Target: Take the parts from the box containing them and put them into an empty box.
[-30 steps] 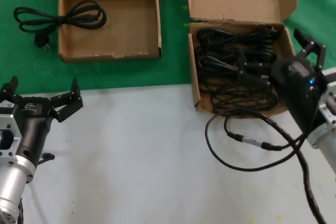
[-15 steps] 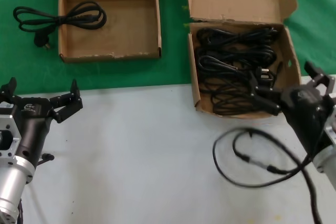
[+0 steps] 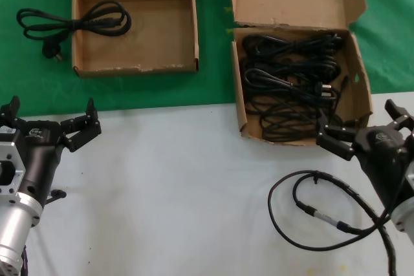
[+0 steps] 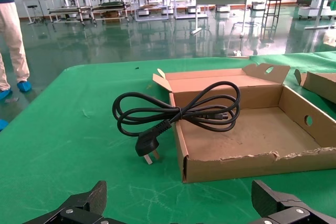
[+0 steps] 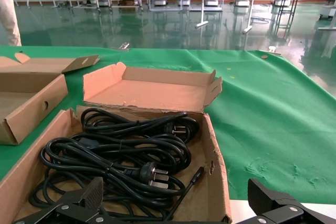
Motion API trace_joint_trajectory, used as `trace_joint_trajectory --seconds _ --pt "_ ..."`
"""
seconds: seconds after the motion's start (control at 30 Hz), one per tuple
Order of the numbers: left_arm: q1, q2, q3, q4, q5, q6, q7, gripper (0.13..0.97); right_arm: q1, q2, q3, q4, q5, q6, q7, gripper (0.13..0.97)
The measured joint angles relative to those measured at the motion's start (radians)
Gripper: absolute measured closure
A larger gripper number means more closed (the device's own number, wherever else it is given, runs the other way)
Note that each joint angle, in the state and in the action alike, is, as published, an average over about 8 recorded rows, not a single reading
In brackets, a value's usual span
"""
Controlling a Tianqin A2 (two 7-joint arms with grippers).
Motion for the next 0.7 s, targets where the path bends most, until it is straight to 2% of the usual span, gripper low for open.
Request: trace_joint_trajectory --seconds 0.7 --pt "0.0 0.0 0.0 0.0 0.0 0.0 0.0 0.132 -0.001 0.0 0.0 0.0 0.0 0.001 0.001 0.129"
